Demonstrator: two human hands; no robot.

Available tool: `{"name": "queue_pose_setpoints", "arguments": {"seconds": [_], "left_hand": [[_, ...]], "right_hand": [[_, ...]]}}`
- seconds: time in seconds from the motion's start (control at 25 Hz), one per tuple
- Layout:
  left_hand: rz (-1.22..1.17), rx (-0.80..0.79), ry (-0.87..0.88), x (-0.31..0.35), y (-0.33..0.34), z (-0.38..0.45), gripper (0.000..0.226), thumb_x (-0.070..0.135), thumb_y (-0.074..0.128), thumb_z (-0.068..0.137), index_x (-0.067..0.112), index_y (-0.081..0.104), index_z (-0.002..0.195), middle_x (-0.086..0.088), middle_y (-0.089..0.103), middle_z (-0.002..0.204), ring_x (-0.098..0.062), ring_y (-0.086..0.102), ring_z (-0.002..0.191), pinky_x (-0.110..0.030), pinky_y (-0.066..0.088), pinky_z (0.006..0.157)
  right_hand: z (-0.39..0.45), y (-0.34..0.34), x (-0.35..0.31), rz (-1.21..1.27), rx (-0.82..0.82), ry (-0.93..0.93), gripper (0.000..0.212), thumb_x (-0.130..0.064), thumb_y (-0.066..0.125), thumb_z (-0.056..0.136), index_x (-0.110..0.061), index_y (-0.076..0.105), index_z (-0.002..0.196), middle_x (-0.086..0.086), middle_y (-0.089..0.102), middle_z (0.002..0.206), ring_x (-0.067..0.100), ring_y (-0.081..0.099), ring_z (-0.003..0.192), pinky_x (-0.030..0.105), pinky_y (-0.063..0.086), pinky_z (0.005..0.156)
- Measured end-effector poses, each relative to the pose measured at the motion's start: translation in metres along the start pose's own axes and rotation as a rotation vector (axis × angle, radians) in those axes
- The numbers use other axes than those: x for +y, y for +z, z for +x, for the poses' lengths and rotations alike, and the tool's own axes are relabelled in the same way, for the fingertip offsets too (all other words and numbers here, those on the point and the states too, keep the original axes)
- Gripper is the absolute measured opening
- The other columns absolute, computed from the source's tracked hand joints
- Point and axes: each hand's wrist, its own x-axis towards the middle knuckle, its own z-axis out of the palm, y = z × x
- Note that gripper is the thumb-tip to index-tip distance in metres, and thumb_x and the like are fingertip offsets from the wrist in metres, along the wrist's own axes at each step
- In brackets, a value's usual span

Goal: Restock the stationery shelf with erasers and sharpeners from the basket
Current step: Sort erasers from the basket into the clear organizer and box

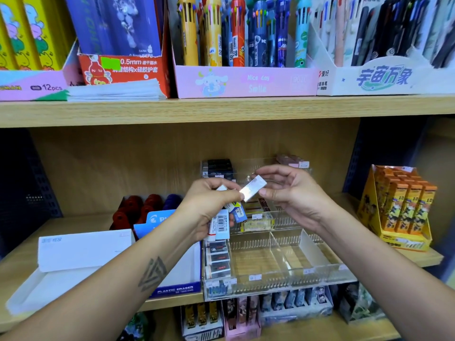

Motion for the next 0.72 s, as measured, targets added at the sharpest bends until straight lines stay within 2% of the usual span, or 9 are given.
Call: {"name": "queue_pose_setpoints", "arguments": {"seconds": [0.16,0.24,0.28,0.44,0.52,0.6,0.64,0.72], "left_hand": [[0.035,0.023,0.041,0.002,0.011,-0.001,0.013,0.001,0.078,0.078,0.003,0.073,0.090,-0.018,0.068,0.074,-0.024,0.052,0.041,-0.030,0.050,0.046],[0.045,0.020,0.043,0.004,0.020,0.000,0.013,0.001,0.078,0.079,0.002,0.072,0.090,-0.019,0.067,0.073,-0.024,0.053,0.041,-0.029,0.051,0.045],[0.046,0.010,0.040,0.006,0.025,0.001,0.012,0.000,0.077,0.079,0.002,0.072,0.089,-0.019,0.067,0.072,-0.023,0.054,0.040,-0.028,0.050,0.044],[0.061,-0.069,0.005,0.009,0.054,0.002,0.009,-0.003,0.074,0.079,0.005,0.071,0.083,-0.021,0.064,0.068,-0.023,0.052,0.039,-0.030,0.051,0.044],[0.074,-0.105,-0.043,0.006,0.072,0.001,0.010,-0.004,0.074,0.079,0.002,0.071,0.086,-0.022,0.064,0.067,-0.023,0.054,0.039,-0.030,0.052,0.043],[0.067,-0.139,-0.095,0.002,0.087,-0.001,0.013,-0.006,0.074,0.077,0.000,0.071,0.088,-0.023,0.063,0.069,-0.023,0.054,0.040,-0.028,0.051,0.041],[0.068,-0.151,-0.113,0.000,0.092,-0.002,0.014,-0.006,0.074,0.077,-0.001,0.071,0.089,-0.023,0.063,0.070,-0.023,0.054,0.040,-0.028,0.050,0.041],[0.081,-0.156,-0.143,-0.005,0.099,-0.003,0.016,-0.006,0.074,0.077,-0.001,0.070,0.091,-0.022,0.063,0.070,-0.023,0.055,0.040,-0.027,0.050,0.041]], "right_hand": [[-0.005,-0.001,-0.001,0.155,0.034,0.090,0.039,0.021,0.060,0.081,0.004,0.064,0.116,0.026,0.066,0.113,0.027,0.068,0.098,0.031,0.058,0.088],[-0.009,-0.008,-0.008,0.145,0.032,0.100,0.037,0.019,0.063,0.080,0.003,0.063,0.114,0.023,0.067,0.109,0.029,0.069,0.094,0.035,0.060,0.085],[-0.012,-0.013,-0.013,0.058,0.026,0.084,0.039,0.019,0.066,0.078,0.002,0.063,0.113,0.021,0.068,0.107,0.028,0.069,0.090,0.034,0.061,0.081],[-0.032,-0.045,-0.034,-0.479,-0.012,0.058,0.036,0.012,0.079,0.073,-0.002,0.068,0.105,0.017,0.068,0.104,0.019,0.068,0.083,0.027,0.056,0.077],[-0.042,-0.064,-0.043,-0.885,-0.060,0.003,0.030,-0.005,0.084,0.074,-0.009,0.074,0.102,0.008,0.070,0.102,0.012,0.067,0.086,0.020,0.053,0.077],[-0.047,-0.084,-0.046,-1.343,-0.119,-0.045,0.031,-0.022,0.085,0.075,-0.018,0.076,0.105,-0.004,0.066,0.100,0.009,0.061,0.087,0.021,0.049,0.075],[-0.048,-0.092,-0.047,-1.512,-0.148,-0.009,0.031,-0.026,0.084,0.077,-0.020,0.076,0.106,-0.006,0.065,0.099,0.009,0.058,0.085,0.022,0.046,0.072],[-0.052,-0.099,-0.042,-1.673,-0.187,0.134,0.028,-0.024,0.080,0.081,-0.022,0.073,0.108,-0.005,0.065,0.102,0.011,0.057,0.087,0.023,0.045,0.072]]}}
